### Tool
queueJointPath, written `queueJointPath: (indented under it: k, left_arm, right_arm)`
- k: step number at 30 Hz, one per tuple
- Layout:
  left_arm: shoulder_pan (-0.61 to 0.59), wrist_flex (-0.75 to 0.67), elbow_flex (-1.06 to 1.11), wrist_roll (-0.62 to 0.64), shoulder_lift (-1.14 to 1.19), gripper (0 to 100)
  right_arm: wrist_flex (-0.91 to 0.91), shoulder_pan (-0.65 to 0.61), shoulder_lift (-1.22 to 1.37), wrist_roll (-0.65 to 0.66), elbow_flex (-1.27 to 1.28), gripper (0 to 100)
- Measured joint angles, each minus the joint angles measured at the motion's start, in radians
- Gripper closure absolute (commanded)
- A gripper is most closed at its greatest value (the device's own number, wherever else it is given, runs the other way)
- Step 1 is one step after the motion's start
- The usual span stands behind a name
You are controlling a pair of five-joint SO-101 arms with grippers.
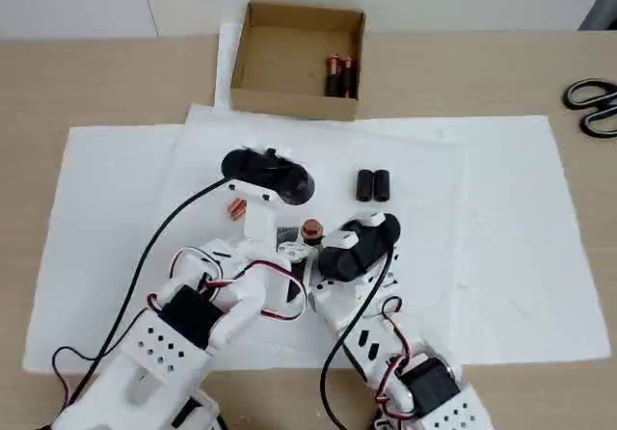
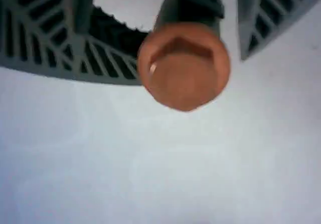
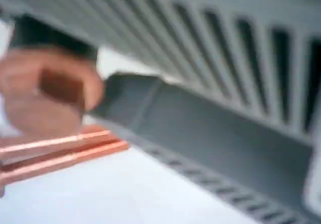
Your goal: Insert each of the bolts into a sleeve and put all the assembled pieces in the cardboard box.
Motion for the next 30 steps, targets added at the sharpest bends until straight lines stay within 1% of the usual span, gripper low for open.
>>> queueJointPath:
  k: [4, 7, 10, 19, 25, 30]
  left_arm:
    - [0.000, 0.002, -0.002, 0.000, 0.000, 80]
    - [-0.037, -0.028, -0.002, 0.000, 0.002, 80]
    - [-0.048, -0.052, -0.002, 0.000, 0.002, 80]
    - [-0.064, -0.055, -0.026, -0.003, 0.002, 80]
    - [-0.169, -0.055, -0.028, -0.015, 0.002, 80]
    - [-0.299, -0.049, -0.028, -0.060, 0.002, 80]
  right_arm:
    - [0.000, 0.000, 0.000, 0.000, 0.000, 99.5]
    - [0.000, 0.000, 0.000, 0.000, 0.000, 99.5]
    - [0.000, 0.000, 0.000, 0.000, 0.000, 99.5]
    - [0.000, 0.000, 0.000, 0.000, 0.000, 99.5]
    - [0.000, 0.000, 0.000, 0.000, 0.000, 99.5]
    - [0.000, 0.000, 0.000, 0.000, 0.000, 99.5]
